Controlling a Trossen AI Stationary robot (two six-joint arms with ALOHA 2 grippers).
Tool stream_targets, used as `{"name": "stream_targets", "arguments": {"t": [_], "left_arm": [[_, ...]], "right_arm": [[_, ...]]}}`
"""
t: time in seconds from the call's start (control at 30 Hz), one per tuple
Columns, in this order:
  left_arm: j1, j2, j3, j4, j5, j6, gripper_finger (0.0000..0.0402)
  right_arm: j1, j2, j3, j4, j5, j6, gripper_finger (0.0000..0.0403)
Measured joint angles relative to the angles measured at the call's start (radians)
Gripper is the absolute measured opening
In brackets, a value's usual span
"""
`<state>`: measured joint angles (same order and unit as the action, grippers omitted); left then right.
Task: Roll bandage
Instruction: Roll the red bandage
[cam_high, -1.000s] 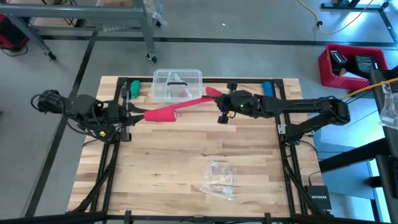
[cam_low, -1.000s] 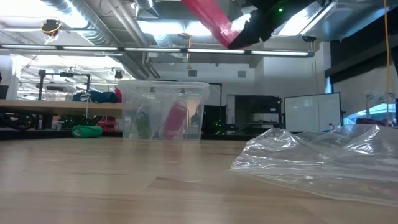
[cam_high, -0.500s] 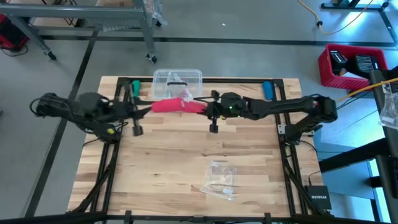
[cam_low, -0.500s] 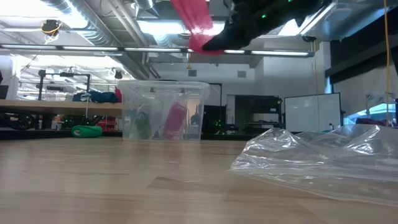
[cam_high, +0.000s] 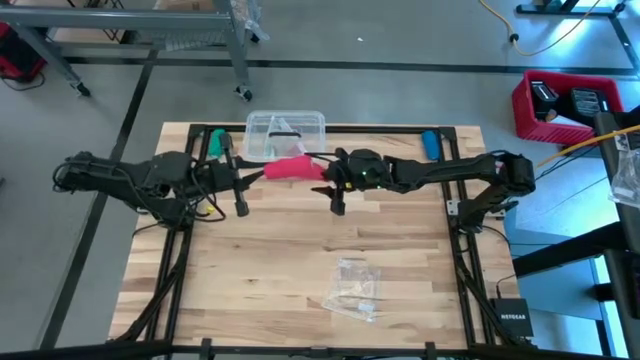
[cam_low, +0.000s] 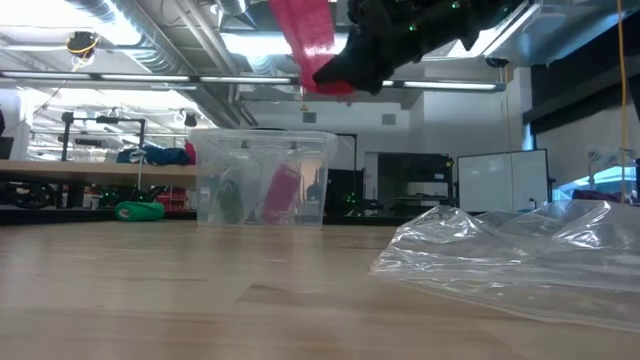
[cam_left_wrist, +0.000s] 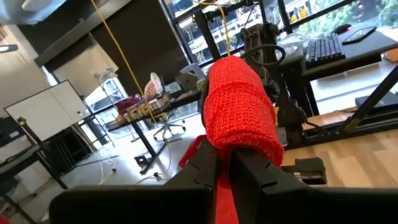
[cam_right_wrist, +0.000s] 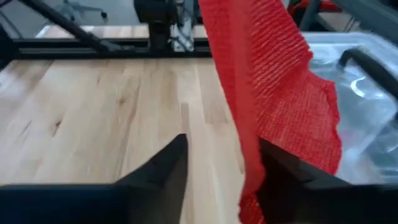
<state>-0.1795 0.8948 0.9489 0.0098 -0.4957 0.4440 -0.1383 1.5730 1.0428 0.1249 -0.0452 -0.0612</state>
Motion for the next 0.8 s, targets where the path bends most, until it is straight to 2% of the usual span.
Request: {"name": "stream_targets", "arguments": {"t": [0.1,0.23,0.37,0.53,0.63,0.8], "left_arm": [[0.000,-0.001,0.000,0.005,-0.001,-0.013,0.0017],[0.000,-0.002,0.000,0.001,-0.001,-0.042,0.0017],[0.000,-0.002,0.000,-0.018,-0.001,-0.083,0.0017],[0.000,-0.005,0.000,-0.042,-0.001,-0.117,0.0017],[0.000,-0.005,0.000,-0.021,-0.001,-0.101,0.0017],[0.000,-0.004,0.001,0.060,-0.002,-0.055,0.0017]], "right_arm": [[0.000,0.000,0.000,-0.003,0.008,0.001,0.0194],[0.000,0.001,0.000,-0.042,0.001,0.024,0.0212],[-0.004,-0.032,-0.001,-0.114,-0.035,0.030,0.0215],[-0.006,-0.192,0.000,-0.270,-0.044,-0.012,0.0216],[-0.005,-0.265,0.000,-0.305,-0.044,-0.020,0.0216],[-0.005,-0.259,0.000,-0.287,-0.151,0.035,0.0216]]}}
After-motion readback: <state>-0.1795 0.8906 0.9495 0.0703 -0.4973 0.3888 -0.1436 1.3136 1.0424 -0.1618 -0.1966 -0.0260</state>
